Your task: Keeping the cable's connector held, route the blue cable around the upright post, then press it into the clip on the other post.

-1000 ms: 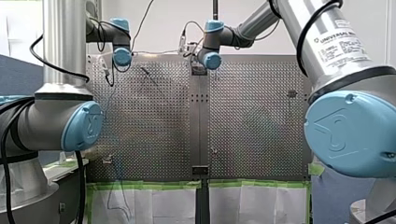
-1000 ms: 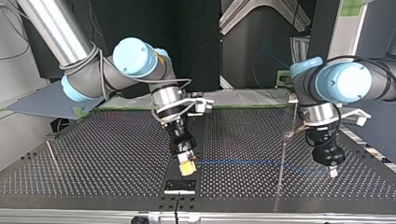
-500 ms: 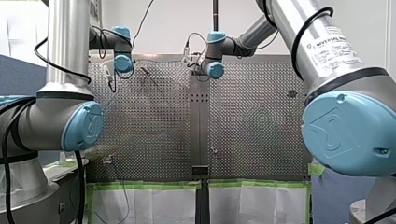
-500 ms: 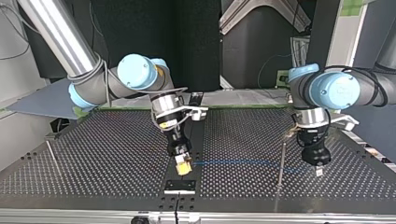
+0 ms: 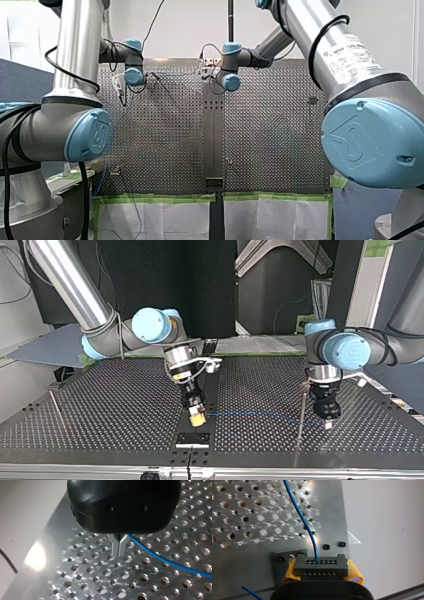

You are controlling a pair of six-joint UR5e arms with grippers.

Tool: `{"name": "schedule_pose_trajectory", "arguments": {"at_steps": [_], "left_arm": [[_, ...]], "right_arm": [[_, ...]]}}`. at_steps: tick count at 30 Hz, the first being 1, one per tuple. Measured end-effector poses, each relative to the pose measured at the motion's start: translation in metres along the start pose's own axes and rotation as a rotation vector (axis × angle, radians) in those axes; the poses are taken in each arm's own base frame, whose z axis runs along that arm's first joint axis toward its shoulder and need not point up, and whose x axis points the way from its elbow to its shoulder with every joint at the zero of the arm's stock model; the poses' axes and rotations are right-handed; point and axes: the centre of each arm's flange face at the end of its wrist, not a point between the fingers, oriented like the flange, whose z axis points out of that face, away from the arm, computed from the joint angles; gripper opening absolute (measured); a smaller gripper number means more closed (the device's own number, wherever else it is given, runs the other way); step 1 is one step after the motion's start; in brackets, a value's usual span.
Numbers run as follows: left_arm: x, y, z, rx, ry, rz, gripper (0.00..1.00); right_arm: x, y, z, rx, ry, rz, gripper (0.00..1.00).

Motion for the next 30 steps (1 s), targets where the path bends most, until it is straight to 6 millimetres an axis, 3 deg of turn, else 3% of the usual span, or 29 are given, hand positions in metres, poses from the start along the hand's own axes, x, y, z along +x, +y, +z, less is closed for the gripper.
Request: {"name": "schedule_pose_trajectory", "arguments": {"at_steps": [15, 18, 20, 21, 23, 24, 26, 30], "left_arm": [[0.022, 0.001, 0.006, -0.004, 0.041, -0.007, 0.0], [0.033, 0.001, 0.006, -0.001, 0.063, -0.024, 0.07], [0.038, -0.001, 0.006, 0.002, 0.074, -0.038, 0.19], [0.04, -0.001, 0.006, 0.003, 0.077, -0.045, 0.19], [0.042, -0.003, 0.005, 0.004, 0.081, -0.064, 0.45], [0.042, -0.003, 0.005, 0.004, 0.082, -0.072, 0.45], [0.043, -0.005, 0.004, 0.005, 0.084, -0.085, 0.6], [0.045, -0.007, 0.001, -0.006, 0.096, -0.093, 0.68]], "right_arm": [[-0.078, -0.016, -0.005, 0.023, -0.088, -0.003, 0.0], [-0.09, -0.02, -0.008, 0.026, -0.104, -0.002, 0.0], [-0.094, -0.023, -0.009, 0.03, -0.112, -0.001, 0.0], [-0.095, -0.024, -0.01, 0.031, -0.114, 0.0, 0.0], [-0.096, -0.026, -0.011, 0.034, -0.119, -0.001, 0.0], [-0.097, -0.027, -0.011, 0.035, -0.121, -0.002, 0.0], [-0.099, -0.028, -0.013, 0.035, -0.127, -0.004, 0.0], [-0.107, -0.031, -0.018, 0.035, -0.144, -0.007, 0.0]]}}
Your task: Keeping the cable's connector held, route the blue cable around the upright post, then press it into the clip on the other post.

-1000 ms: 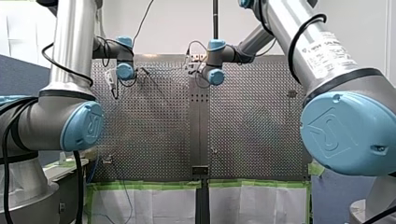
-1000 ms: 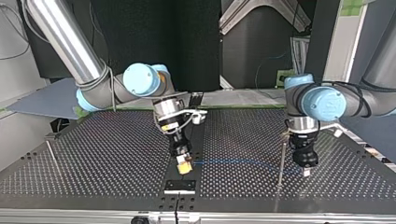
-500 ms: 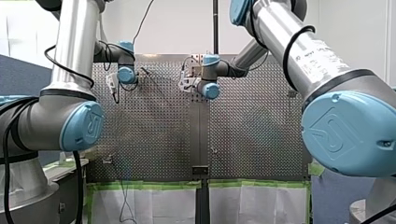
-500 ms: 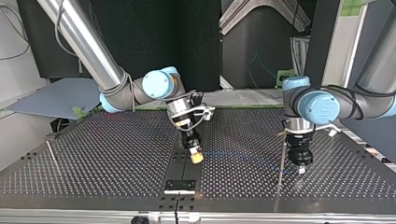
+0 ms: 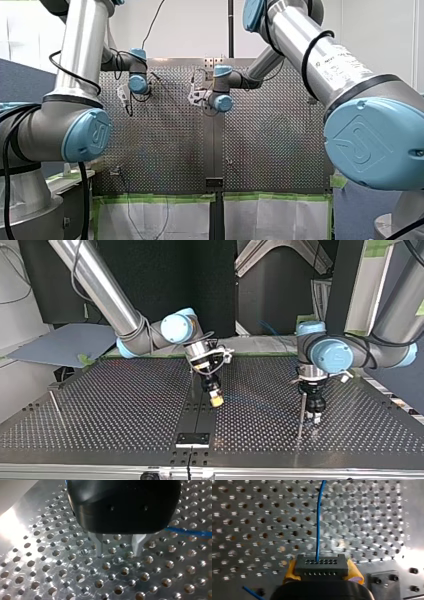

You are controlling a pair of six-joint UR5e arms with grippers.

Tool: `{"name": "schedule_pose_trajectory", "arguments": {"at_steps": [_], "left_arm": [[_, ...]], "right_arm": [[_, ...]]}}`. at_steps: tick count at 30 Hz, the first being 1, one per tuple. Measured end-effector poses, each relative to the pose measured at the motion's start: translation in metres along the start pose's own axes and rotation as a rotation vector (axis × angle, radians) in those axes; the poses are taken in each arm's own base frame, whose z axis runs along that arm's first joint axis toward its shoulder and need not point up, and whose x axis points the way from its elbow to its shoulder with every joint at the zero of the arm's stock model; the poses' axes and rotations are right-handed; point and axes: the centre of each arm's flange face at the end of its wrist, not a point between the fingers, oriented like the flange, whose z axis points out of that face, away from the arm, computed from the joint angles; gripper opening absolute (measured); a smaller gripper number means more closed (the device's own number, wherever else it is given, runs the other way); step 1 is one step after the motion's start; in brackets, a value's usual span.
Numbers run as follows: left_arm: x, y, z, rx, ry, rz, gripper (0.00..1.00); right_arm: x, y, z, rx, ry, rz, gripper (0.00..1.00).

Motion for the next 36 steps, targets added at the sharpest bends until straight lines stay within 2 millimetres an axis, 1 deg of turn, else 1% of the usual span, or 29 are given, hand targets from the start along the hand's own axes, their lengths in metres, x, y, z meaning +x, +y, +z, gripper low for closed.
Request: {"name": "schedule_pose_trajectory", "arguments": {"at_steps": [1, 2, 3, 5, 6, 7, 8, 17, 25, 28, 32, 36], "left_arm": [[0.001, 0.0, -0.001, -0.004, 0.006, -0.001, 0.74], [0.002, -0.001, -0.002, -0.006, 0.011, -0.003, 0.78], [0.002, -0.001, -0.003, -0.007, 0.016, -0.006, 0.78], [0.003, -0.001, -0.004, -0.01, 0.025, -0.017, 0.87], [0.004, -0.001, -0.004, -0.011, 0.029, -0.021, 0.87], [0.004, -0.001, -0.005, -0.014, 0.035, -0.025, 0.96], [0.005, -0.001, -0.006, -0.015, 0.04, -0.027, 1.0], [0.008, -0.003, -0.009, -0.023, 0.056, -0.032, 1.0], [0.009, -0.005, -0.01, -0.025, 0.057, -0.032, 1.0], [0.011, -0.005, -0.01, -0.026, 0.062, -0.032, 1.0], [0.02, -0.004, -0.009, -0.029, 0.079, -0.03, 1.0], [0.024, -0.003, -0.008, -0.031, 0.088, -0.029, 1.0]], "right_arm": [[-0.003, -0.001, -0.001, 0.0, -0.006, -0.001, 0.0], [-0.008, -0.001, -0.003, 0.0, -0.014, -0.002, 0.0], [-0.011, -0.002, -0.005, 0.0, -0.02, -0.003, 0.0], [-0.02, -0.004, -0.009, 0.001, -0.036, -0.004, 0.0], [-0.024, -0.005, -0.011, 0.002, -0.043, -0.005, 0.0], [-0.029, -0.005, -0.012, 0.003, -0.051, -0.005, 0.0], [-0.035, -0.006, -0.015, 0.004, -0.061, -0.006, 0.0], [-0.082, -0.012, -0.035, 0.002, -0.142, -0.011, 0.0], [-0.106, -0.013, -0.047, -0.008, -0.183, -0.016, 0.0], [-0.122, -0.013, -0.053, -0.009, -0.208, -0.02, 0.0], [-0.148, -0.013, -0.065, -0.016, -0.25, -0.024, 0.0], [-0.172, -0.012, -0.075, -0.023, -0.286, -0.03, 0.0]]}}
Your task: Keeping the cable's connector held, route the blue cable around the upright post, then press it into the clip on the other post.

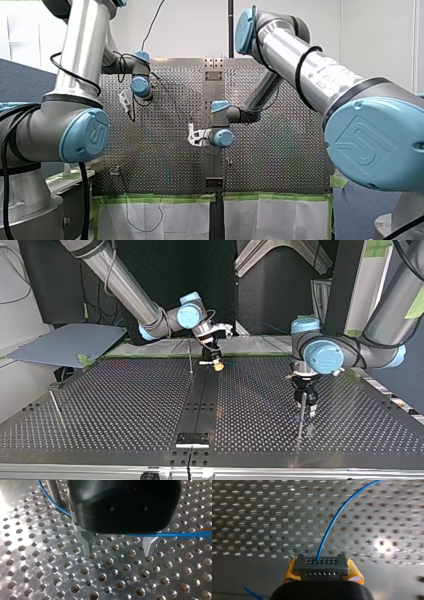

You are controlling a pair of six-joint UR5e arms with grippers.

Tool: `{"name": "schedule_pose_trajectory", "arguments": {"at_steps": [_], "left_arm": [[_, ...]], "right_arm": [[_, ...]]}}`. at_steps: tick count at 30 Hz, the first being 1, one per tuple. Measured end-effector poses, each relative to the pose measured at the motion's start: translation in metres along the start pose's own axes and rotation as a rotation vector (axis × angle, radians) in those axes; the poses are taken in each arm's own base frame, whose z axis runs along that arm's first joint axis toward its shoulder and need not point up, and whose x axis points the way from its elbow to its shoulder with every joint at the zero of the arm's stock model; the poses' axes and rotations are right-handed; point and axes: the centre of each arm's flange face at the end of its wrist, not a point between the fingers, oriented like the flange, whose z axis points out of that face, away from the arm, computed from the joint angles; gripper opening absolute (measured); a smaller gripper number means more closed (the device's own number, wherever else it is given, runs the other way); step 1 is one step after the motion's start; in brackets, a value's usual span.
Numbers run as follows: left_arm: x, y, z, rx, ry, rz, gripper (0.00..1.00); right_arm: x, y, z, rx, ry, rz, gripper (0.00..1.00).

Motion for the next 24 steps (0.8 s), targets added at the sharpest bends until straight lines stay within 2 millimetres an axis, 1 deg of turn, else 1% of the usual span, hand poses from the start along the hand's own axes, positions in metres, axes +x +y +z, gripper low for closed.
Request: {"name": "schedule_pose_trajectory", "arguments": {"at_steps": [8, 14, 20, 24], "left_arm": [[0.0, 0.003, 0.002, -0.004, 0.0, -0.006, 1.0], [-0.001, 0.004, 0.002, -0.004, -0.002, -0.01, 1.0], [-0.001, 0.004, 0.002, -0.001, -0.002, -0.012, 1.0], [-0.001, 0.003, 0.002, 0.005, 0.0, -0.02, 1.0]], "right_arm": [[-0.042, -0.001, -0.004, -0.014, -0.056, -0.007, 0.0], [-0.068, -0.001, -0.008, -0.023, -0.09, -0.015, 0.0], [-0.079, 0.0, -0.012, -0.036, -0.091, -0.014, 0.0], [-0.082, 0.0, -0.012, -0.038, -0.092, -0.014, 0.0]]}}
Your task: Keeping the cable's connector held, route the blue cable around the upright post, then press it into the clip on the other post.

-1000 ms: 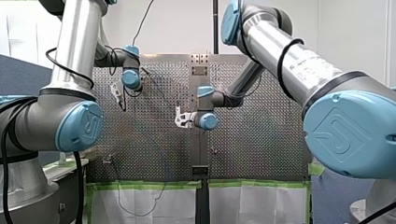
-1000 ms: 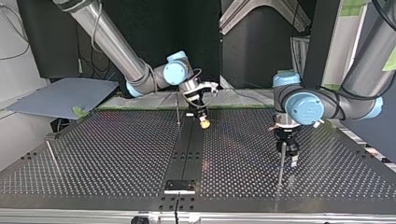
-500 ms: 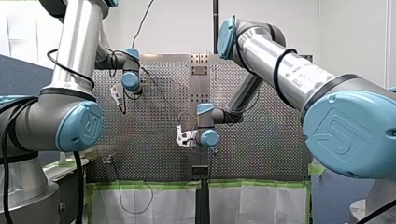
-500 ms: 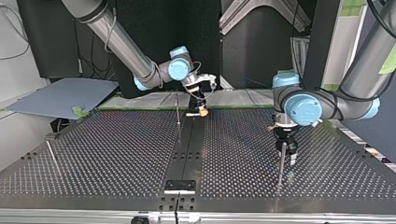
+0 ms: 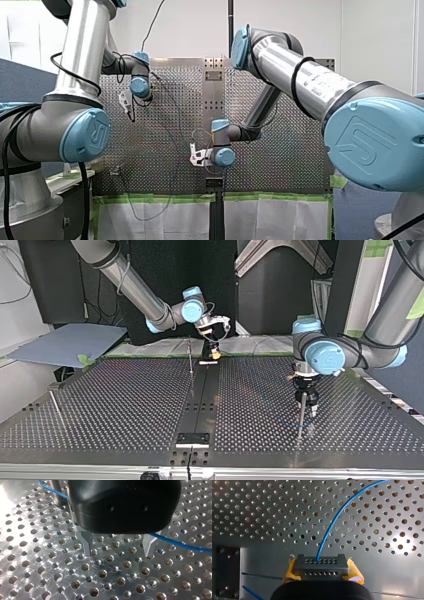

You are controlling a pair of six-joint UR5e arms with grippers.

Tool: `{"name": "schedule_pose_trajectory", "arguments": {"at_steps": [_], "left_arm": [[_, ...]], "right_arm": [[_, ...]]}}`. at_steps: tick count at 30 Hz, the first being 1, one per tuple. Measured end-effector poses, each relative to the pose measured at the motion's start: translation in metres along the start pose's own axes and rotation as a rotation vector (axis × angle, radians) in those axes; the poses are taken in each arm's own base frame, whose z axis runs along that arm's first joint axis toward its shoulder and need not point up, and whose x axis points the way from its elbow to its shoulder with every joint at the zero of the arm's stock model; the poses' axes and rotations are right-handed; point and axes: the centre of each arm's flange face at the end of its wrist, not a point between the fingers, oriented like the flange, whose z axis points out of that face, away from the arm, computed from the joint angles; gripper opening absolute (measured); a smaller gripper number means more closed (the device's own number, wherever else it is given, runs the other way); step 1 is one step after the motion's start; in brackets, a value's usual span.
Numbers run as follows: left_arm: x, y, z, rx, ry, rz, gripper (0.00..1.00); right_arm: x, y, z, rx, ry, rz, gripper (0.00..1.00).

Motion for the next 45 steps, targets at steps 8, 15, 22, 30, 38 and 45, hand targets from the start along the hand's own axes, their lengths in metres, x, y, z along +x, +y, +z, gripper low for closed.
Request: {"name": "schedule_pose_trajectory", "arguments": {"at_steps": [8, 15, 22, 30, 38, 45], "left_arm": [[0.0, 0.0, 0.0, 0.001, 0.0, -0.006, 1.0], [0.0, 0.001, 0.001, 0.001, -0.001, -0.008, 1.0], [-0.001, 0.001, 0.001, 0.0, -0.002, -0.009, 1.0], [-0.001, 0.002, 0.001, -0.001, -0.003, -0.008, 1.0], [-0.001, 0.002, 0.001, -0.004, -0.004, -0.008, 1.0], [-0.001, 0.002, 0.001, -0.004, -0.004, -0.008, 1.0]], "right_arm": [[-0.036, -0.001, -0.002, -0.01, -0.031, -0.001, 0.0], [-0.086, -0.003, -0.006, -0.024, -0.067, -0.002, 0.0], [-0.141, -0.002, -0.018, -0.044, -0.113, -0.002, 0.0], [-0.197, 0.01, -0.049, -0.083, -0.16, 0.056, 0.0], [-0.213, 0.02, -0.065, -0.105, -0.147, 0.084, 0.0], [-0.234, 0.031, -0.071, -0.127, -0.127, 0.099, 0.0]]}}
